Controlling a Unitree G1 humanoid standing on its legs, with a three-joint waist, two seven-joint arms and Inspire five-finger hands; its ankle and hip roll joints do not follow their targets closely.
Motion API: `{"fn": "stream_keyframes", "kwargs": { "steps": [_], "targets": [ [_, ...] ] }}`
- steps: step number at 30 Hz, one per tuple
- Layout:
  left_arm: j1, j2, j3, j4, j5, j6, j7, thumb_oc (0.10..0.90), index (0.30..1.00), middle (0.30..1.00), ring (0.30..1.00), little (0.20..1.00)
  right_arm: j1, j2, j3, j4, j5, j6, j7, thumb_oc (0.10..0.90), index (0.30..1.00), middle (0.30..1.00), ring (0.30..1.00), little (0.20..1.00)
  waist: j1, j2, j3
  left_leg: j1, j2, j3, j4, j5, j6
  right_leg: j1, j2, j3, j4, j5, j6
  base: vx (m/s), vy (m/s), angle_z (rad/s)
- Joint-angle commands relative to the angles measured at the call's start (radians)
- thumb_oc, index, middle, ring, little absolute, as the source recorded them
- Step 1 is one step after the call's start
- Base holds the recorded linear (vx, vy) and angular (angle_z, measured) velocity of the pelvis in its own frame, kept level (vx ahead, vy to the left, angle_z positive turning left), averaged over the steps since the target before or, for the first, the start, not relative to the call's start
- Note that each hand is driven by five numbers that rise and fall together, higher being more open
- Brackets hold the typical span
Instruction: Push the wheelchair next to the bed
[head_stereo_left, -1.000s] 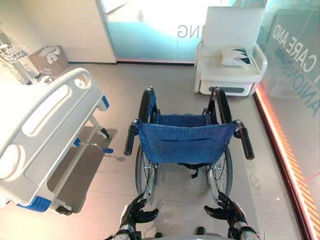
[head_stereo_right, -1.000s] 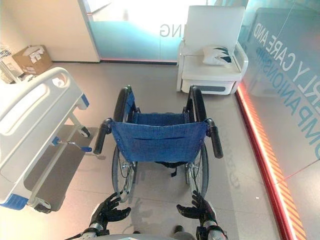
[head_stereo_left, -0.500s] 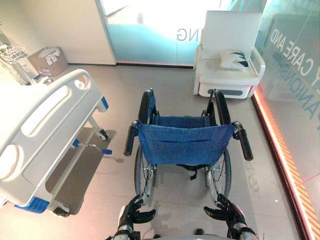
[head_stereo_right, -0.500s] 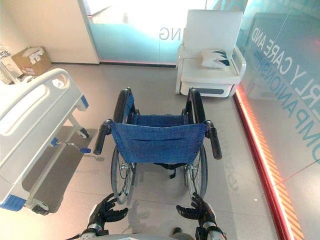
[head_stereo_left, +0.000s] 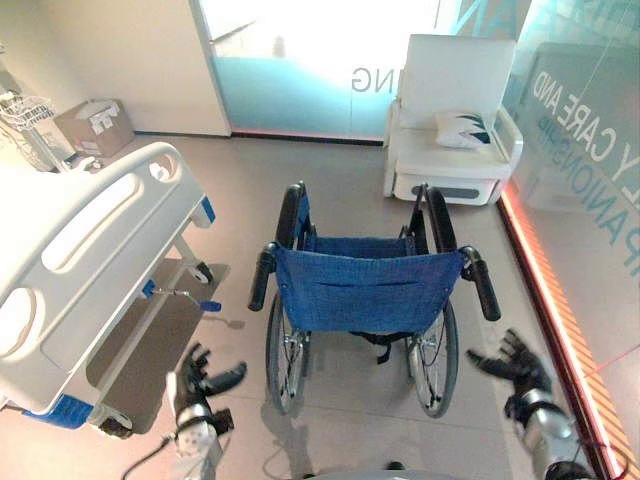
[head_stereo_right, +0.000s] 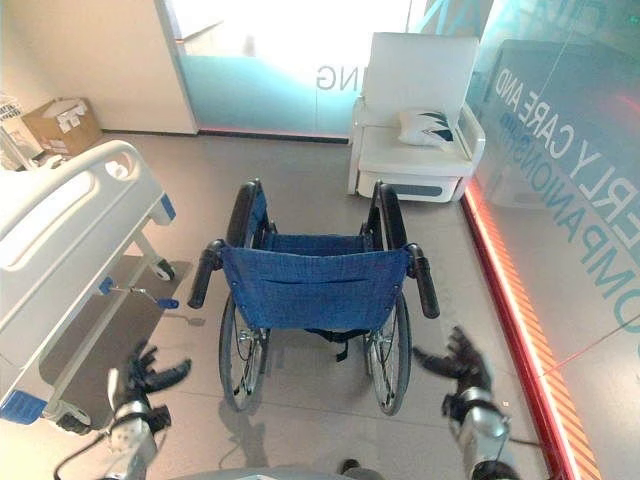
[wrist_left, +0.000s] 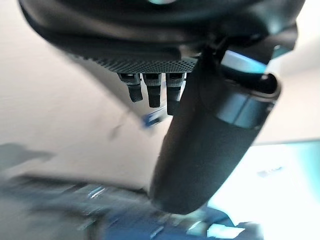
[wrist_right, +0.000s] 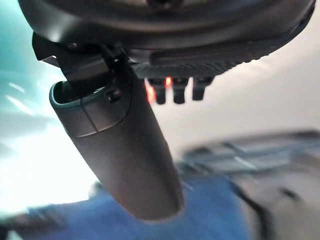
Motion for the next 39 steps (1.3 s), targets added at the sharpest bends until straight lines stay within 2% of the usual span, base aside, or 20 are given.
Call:
{"fn": "stream_keyframes", "kwargs": {
  "steps": [1, 6, 7, 12, 15, 16, 20, 22, 32, 36, 39],
  "targets": [
    [-0.205, 0.104, 0.002, -0.051, 0.053, -0.058, 0.115, 0.800, 0.900, 0.900, 0.900, 0.900, -0.210, -0.106, -0.015, -0.089, 0.024, -0.061, -0.130, 0.800, 0.900, 0.900, 0.900, 0.900, 0.021, 0.027, 0.008, -0.027, -0.058, 0.010, 0.049, -0.106, 0.030, -0.026, 0.012, -0.012, 0.121, -0.134, -0.008, 0.01, 0.033, 0.00],
    [-0.293, 0.176, -0.010, -0.078, 0.024, -0.057, 0.165, 0.800, 0.900, 0.900, 0.900, 0.900, -0.311, -0.161, 0.022, -0.148, -0.032, -0.029, -0.264, 0.800, 0.900, 0.900, 0.900, 0.900, 0.015, 0.027, 0.006, -0.026, -0.063, 0.000, 0.049, -0.104, 0.028, -0.020, 0.010, -0.015, 0.117, -0.135, -0.009, 0.01, 0.021, 0.01],
    [-0.328, 0.196, -0.024, -0.112, 0.016, -0.056, 0.183, 0.800, 0.900, 0.900, 0.900, 0.900, -0.346, -0.182, 0.044, -0.194, -0.048, -0.005, -0.319, 0.800, 0.900, 0.900, 0.900, 0.900, 0.014, 0.027, 0.006, -0.028, -0.064, -0.005, 0.050, -0.103, 0.027, -0.020, 0.009, -0.015, 0.116, -0.135, -0.009, 0.00, 0.000, 0.00],
    [-0.398, 0.229, -0.040, -0.207, -0.005, -0.065, 0.150, 0.800, 0.900, 0.900, 0.900, 0.900, -0.406, -0.221, 0.074, -0.298, -0.070, 0.029, -0.378, 0.800, 0.900, 0.900, 0.900, 0.900, 0.010, 0.030, 0.007, -0.036, -0.067, -0.012, 0.053, -0.101, 0.025, -0.023, 0.008, -0.015, 0.116, -0.136, -0.009, -0.01, 0.018, 0.06],
    [-0.427, 0.232, -0.043, -0.272, -0.054, -0.086, 0.084, 0.800, 0.900, 0.900, 0.900, 0.900, -0.428, -0.216, 0.079, -0.344, -0.038, 0.045, -0.322, 0.800, 0.900, 0.900, 0.900, 0.900, 0.010, 0.029, 0.009, -0.041, -0.069, -0.016, 0.055, -0.103, 0.026, -0.026, 0.009, -0.012, 0.116, -0.137, -0.009, 0.00, 0.001, 0.01],
    [-0.430, 0.223, -0.044, -0.320, -0.091, -0.093, 0.026, 0.800, 0.900, 0.900, 0.900, 0.900, -0.425, -0.206, 0.084, -0.378, -0.044, 0.059, -0.278, 0.800, 0.900, 0.900, 0.900, 0.900, 0.010, 0.028, 0.010, -0.045, -0.069, -0.017, 0.057, -0.102, 0.025, -0.028, 0.009, -0.011, 0.115, -0.137, -0.009, 0.00, 0.000, 0.00],
    [-0.407, 0.206, -0.047, -0.438, -0.164, -0.080, -0.105, 0.800, 0.900, 0.900, 0.900, 0.900, -0.378, -0.177, 0.099, -0.473, -0.068, 0.098, -0.199, 0.800, 0.900, 0.900, 0.900, 0.900, 0.009, 0.025, 0.014, -0.051, -0.067, -0.017, 0.054, -0.098, 0.026, -0.035, 0.010, -0.008, 0.116, -0.134, -0.008, 0.00, 0.000, 0.00],
    [-0.372, 0.184, -0.050, -0.527, -0.185, -0.062, -0.169, 0.800, 0.900, 0.900, 0.900, 0.900, -0.330, -0.157, 0.104, -0.552, -0.103, 0.137, -0.150, 0.800, 0.900, 0.900, 0.900, 0.900, 0.008, 0.022, 0.022, -0.056, -0.067, -0.018, 0.052, -0.097, 0.029, -0.044, 0.013, -0.004, 0.120, -0.134, -0.007, -0.04, -0.012, -0.01],
    [-0.304, 0.208, -0.064, -0.622, -0.095, 0.007, -0.271, 0.800, 0.900, 0.900, 0.900, 0.900, -0.212, -0.146, 0.110, -0.692, -0.172, 0.225, -0.024, 0.800, 0.900, 0.900, 0.900, 0.900, 0.001, 0.011, 0.040, -0.081, -0.064, -0.001, 0.065, -0.095, 0.037, -0.077, 0.018, 0.005, 0.138, -0.129, 0.001, -0.04, -0.014, -0.02],
    [-0.278, 0.238, -0.053, -0.627, -0.041, 0.049, -0.289, 0.800, 0.900, 0.900, 0.900, 0.900, -0.167, -0.157, 0.092, -0.717, -0.183, 0.250, -0.015, 0.800, 0.900, 0.900, 0.900, 0.900, -0.001, 0.009, 0.045, -0.089, -0.061, 0.008, 0.072, -0.096, 0.039, -0.088, 0.018, 0.009, 0.145, -0.127, 0.005, -0.03, -0.007, -0.05],
    [-0.267, 0.280, -0.049, -0.622, 0.055, 0.092, -0.256, 0.800, 0.900, 0.900, 0.900, 0.900, -0.141, -0.173, 0.076, -0.731, -0.222, 0.263, -0.032, 0.800, 0.900, 0.900, 0.900, 0.900, -0.004, 0.009, 0.051, -0.097, -0.062, 0.012, 0.080, -0.098, 0.042, -0.098, 0.020, 0.015, 0.151, -0.126, 0.008, -0.02, -0.006, 0.02]
  ]
}}
